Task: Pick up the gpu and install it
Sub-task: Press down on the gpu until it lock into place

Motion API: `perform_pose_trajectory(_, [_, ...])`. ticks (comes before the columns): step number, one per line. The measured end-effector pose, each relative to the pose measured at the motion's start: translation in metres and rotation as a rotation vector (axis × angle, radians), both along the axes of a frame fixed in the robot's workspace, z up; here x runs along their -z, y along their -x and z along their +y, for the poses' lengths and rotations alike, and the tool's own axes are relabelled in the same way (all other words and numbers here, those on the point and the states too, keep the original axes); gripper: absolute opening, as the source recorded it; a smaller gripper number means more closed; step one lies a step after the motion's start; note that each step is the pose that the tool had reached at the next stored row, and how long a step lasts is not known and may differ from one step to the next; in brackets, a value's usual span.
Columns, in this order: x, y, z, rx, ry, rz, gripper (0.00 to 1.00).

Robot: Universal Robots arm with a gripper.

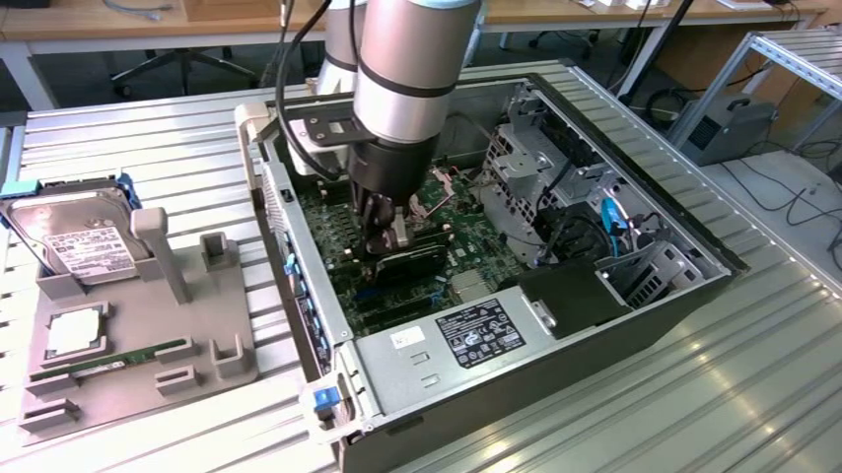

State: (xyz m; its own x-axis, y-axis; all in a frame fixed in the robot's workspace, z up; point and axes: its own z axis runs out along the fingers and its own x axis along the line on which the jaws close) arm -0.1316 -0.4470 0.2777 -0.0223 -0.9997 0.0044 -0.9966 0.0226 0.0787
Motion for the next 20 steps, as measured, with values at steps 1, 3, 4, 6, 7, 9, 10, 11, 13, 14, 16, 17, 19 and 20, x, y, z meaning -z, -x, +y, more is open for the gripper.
perform_pose_trajectory(1, [0.0006, -0.003, 0.0, 0.0, 0.0001, 0.0007, 0.11])
perform_pose_trajectory(3, [0.002, -0.007, 0.0001, 0.0, -0.0001, 0.0014, 0.11])
perform_pose_trajectory(4, [0.0026, -0.007, 0.0002, 0.0, 0.0, 0.0016, 0.11])
perform_pose_trajectory(6, [0.0042, -0.007, 0.0002, 0.0, 0.0, 0.0017, 0.11])
perform_pose_trajectory(7, [0.0051, -0.007, 0.0003, 0.0, 0.0004, 0.0019, 0.11])
perform_pose_trajectory(9, [0.0067, -0.007, 0.0007, 0.0, 0.0005, 0.0021, 0.11])
perform_pose_trajectory(10, [0.0071, -0.007, 0.0007, 0.0, 0.0006, 0.0021, 0.11])
perform_pose_trajectory(11, [0.0075, -0.007, 0.0007, 0.0, 0.0006, 0.002, 0.11])
perform_pose_trajectory(13, [0.0085, -0.006, 0.0007, 0.0, 0.0005, 0.0019, 0.11])
perform_pose_trajectory(14, [0.009, -0.006, 0.0008, 0.0, 0.0004, 0.0017, 0.11])
perform_pose_trajectory(16, [0.0095, -0.005, 0.0007, 0.0, 0.0012, 0.0021, 0.11])
perform_pose_trajectory(17, [0.0098, -0.005, 0.0007, 0.0, 0.0013, 0.0021, 0.11])
perform_pose_trajectory(19, [0.0104, -0.005, 0.0008, 0.0, 0.001, 0.0019, 0.11])
perform_pose_trajectory(20, [0.0106, -0.004, 0.0008, 0.0, 0.0007, 0.0018, 0.11])
